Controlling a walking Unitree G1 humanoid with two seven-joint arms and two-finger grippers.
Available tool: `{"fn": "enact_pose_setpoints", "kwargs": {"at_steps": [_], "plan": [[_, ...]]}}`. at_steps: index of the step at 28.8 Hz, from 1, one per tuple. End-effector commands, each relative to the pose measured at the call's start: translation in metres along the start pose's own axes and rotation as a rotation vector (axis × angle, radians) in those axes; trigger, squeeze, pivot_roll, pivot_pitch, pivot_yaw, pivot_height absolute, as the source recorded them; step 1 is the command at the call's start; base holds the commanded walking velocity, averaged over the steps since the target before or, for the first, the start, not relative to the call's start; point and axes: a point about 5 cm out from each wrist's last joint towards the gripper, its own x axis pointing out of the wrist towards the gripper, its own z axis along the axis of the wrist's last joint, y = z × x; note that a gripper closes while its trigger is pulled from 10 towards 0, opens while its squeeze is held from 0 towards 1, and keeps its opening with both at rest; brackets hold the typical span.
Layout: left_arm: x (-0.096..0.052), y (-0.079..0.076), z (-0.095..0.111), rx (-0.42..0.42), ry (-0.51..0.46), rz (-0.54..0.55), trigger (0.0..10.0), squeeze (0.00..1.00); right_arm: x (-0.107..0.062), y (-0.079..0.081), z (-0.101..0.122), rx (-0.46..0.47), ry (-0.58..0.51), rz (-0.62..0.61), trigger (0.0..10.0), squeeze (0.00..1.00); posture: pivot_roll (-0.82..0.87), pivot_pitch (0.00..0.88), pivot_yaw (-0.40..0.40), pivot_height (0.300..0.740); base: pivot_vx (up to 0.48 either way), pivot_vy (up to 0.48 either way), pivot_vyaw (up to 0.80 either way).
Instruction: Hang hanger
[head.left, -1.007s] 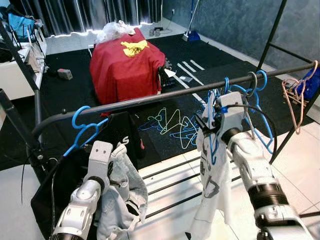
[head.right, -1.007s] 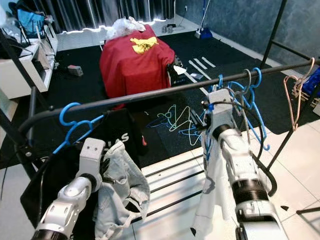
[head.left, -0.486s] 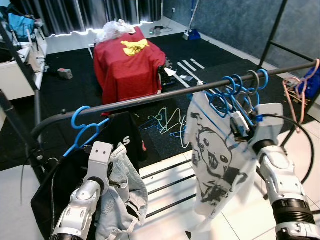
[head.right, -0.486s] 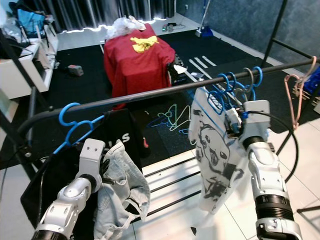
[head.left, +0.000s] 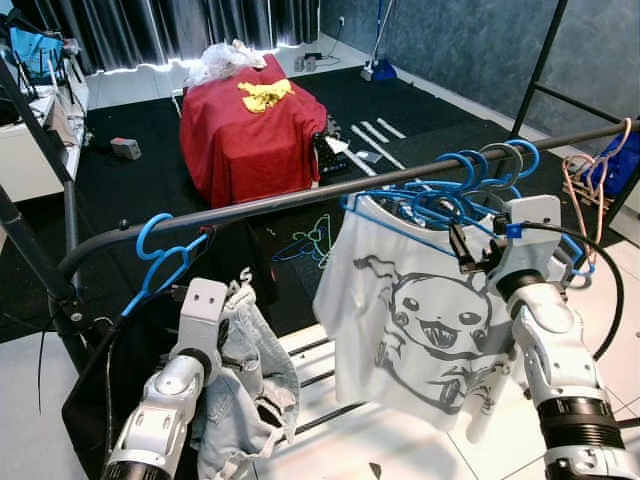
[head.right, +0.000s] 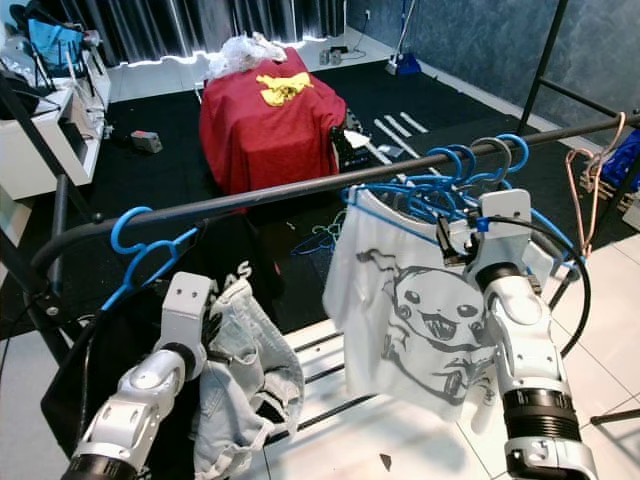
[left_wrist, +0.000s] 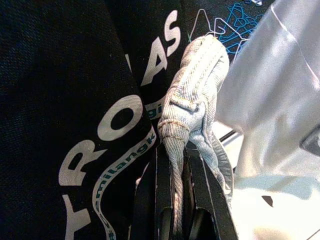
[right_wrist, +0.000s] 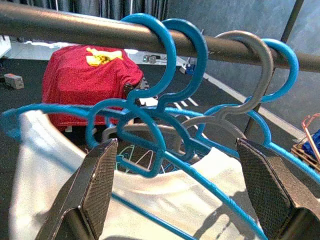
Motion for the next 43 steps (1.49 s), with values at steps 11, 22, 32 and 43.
{"fn": "enact_pose_setpoints", "kwargs": {"at_steps": [11, 22, 32, 43], "plan": [[0.000, 0.007, 0.001, 0.007, -0.006, 0.030, 10.0, 0.00, 0.016, -0.002, 0.007, 0.023, 0.042, 0.122, 10.0, 1.00, 0.01, 0.018, 0.035, 0.740, 0.000, 0.000, 0.00], [0.001, 0.006, 0.002, 0.015, -0.003, 0.025, 10.0, 0.00, 0.026, -0.010, 0.000, 0.054, 0.119, 0.231, 10.0, 1.00, 0.01, 0.025, 0.040, 0.740, 0.000, 0.000, 0.00], [-0.002, 0.014, 0.000, 0.021, 0.006, 0.045, 10.0, 0.00, 0.040, -0.014, 0.011, 0.030, 0.121, 0.286, 10.0, 1.00, 0.03, 0.061, 0.036, 0.740, 0.000, 0.000, 0.00], [-0.011, 0.029, -0.005, 0.031, 0.026, 0.083, 10.0, 0.00, 0.050, -0.007, 0.011, -0.014, 0.195, 0.377, 10.0, 1.00, 0.05, 0.119, 0.036, 0.740, 0.000, 0.000, 0.00]]}}
